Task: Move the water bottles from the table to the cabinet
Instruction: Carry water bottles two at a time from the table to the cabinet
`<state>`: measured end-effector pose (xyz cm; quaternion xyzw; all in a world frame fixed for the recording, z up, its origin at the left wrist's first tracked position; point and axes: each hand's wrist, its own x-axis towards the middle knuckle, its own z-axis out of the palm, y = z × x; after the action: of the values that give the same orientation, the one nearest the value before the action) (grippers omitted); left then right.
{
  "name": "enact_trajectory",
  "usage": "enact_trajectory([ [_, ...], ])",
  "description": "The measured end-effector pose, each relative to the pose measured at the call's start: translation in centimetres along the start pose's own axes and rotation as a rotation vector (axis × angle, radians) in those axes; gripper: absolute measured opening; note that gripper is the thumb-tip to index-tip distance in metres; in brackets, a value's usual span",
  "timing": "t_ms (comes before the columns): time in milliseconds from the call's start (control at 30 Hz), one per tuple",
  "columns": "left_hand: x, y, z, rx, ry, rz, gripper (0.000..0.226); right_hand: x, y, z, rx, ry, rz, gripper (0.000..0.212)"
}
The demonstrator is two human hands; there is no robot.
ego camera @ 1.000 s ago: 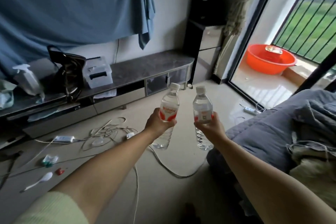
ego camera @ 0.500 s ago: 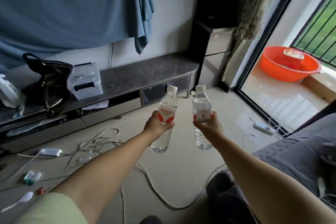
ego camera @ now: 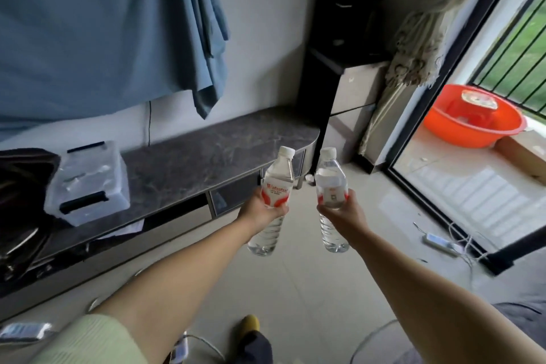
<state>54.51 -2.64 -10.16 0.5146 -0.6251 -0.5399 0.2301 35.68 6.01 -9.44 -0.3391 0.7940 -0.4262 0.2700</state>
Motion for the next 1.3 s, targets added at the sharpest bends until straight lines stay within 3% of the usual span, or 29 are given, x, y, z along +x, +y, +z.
enact_trajectory([
  [267,14.5,6.0,-2.0,-0.050,-0.031,0.028,0.034,13.1,-4.3,2.3,0.025,0.057,0.082,0.044],
  [533,27.3,7.5,0.2,0.034,-0.057,-0.039,0.043,26.2,-5.5,1.9,0.044,0.011,0.048,0.032],
  [967,47.2,12.3,7.3,-0.164,0.194,-0.254,0.031,53.4,-8.2,1.1,-0.046,-0.145,0.061,0.050],
  [1300,61.5,11.8,6.7,-0.104,0.190,-0.289,0.053,68.8,-8.9,8.9,-0.103,-0.264,0.107,0.055],
])
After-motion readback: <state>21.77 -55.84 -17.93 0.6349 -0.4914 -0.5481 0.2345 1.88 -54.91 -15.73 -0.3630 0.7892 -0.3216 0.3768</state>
